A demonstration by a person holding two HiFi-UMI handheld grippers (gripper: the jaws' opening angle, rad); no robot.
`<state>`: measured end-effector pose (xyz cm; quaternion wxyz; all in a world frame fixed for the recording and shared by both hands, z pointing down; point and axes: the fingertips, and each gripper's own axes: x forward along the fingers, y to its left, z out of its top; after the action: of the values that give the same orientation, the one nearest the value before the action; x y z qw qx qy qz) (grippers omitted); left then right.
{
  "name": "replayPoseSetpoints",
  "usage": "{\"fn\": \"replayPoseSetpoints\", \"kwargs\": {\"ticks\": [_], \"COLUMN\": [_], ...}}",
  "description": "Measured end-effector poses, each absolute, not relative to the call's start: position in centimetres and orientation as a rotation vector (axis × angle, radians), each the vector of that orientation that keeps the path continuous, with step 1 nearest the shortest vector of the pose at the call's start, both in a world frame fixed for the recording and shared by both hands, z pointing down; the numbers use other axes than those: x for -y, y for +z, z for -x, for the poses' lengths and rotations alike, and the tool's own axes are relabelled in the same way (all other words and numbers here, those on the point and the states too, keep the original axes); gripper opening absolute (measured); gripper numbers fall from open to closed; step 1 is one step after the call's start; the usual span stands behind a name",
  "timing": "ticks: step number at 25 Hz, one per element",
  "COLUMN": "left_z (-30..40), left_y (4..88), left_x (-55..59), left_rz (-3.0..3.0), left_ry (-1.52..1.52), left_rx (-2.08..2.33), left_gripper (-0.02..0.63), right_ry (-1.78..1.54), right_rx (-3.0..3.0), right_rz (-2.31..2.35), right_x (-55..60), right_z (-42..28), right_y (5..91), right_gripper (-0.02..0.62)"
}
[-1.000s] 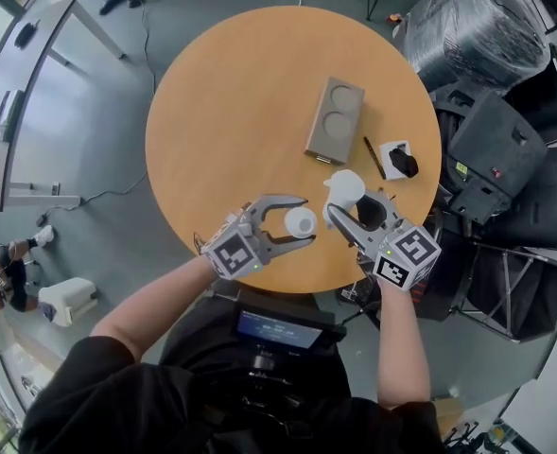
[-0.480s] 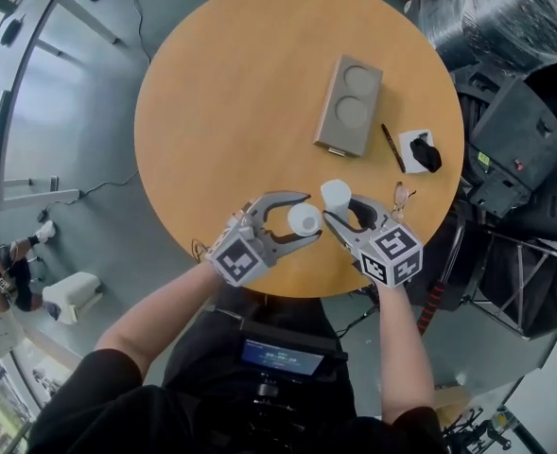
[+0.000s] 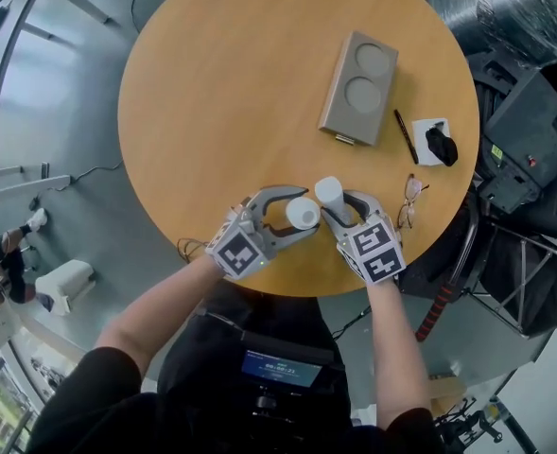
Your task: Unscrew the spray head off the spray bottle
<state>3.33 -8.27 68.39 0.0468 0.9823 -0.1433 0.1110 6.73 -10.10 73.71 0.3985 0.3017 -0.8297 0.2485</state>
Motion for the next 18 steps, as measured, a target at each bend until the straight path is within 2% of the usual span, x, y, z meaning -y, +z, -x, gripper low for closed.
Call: {"fn": "replayPoseSetpoints", "kwargs": {"ticks": [18], "left_z": [-1.8], "left_y": [75.1], "left_x": [7.7], "left_rz": [-2.919], "left_ry": [0.474], "left_rx": [0.511], "left_gripper": [0.310], "right_ry": [0.417], "right_rx": [1.947], "right_rz": [-0.656], "right_x": [9.4], "right_z": [-5.5], "right_y": [78.2], "right_gripper": [0.206]}}
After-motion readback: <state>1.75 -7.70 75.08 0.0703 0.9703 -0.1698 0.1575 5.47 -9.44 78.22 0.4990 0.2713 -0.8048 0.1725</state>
